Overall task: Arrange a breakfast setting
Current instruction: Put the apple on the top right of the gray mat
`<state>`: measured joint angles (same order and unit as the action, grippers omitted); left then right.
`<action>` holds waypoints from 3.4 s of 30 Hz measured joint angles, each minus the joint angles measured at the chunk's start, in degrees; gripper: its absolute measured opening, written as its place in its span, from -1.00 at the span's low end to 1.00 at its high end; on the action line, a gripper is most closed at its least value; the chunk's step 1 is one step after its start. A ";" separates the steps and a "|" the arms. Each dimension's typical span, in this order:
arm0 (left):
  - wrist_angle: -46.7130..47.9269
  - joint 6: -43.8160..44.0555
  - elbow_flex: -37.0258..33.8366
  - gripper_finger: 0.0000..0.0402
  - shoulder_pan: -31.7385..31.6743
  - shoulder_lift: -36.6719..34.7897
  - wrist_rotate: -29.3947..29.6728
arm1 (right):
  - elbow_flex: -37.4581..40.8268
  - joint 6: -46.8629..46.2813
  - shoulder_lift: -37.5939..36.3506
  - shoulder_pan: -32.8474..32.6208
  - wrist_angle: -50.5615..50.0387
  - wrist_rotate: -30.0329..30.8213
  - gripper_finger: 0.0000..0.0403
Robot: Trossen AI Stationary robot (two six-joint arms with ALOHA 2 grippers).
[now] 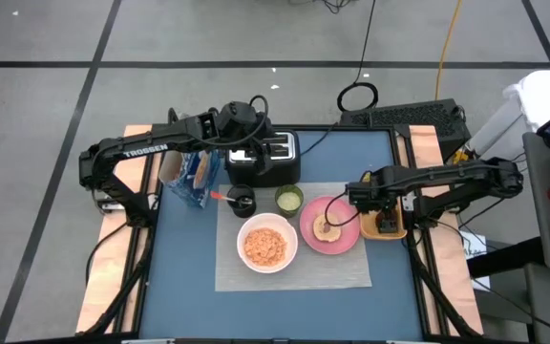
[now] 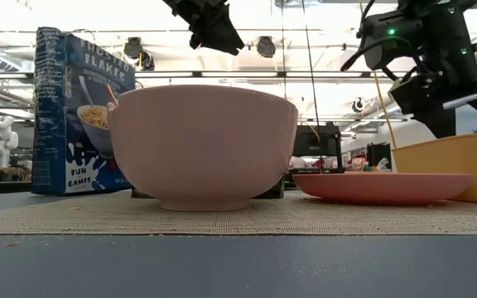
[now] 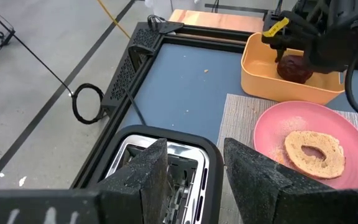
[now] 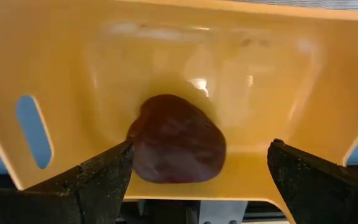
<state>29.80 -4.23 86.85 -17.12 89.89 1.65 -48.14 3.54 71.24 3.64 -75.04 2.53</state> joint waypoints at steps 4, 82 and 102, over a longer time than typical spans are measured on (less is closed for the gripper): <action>0.00 0.00 0.00 -0.17 0.02 0.00 0.00 | -1.35 -1.32 -0.01 0.01 -0.33 0.26 0.77; 0.04 -1.49 0.00 -0.17 0.00 0.00 -0.04 | 5.94 -108.17 -0.37 -5.63 4.98 -5.36 0.61; 0.04 -3.21 0.00 -0.17 0.02 0.00 -0.02 | 5.32 -109.04 -0.75 -8.26 8.74 -0.34 0.61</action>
<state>29.85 -7.44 86.85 -17.10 89.89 1.63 -42.81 -105.50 70.50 -4.62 -66.30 2.19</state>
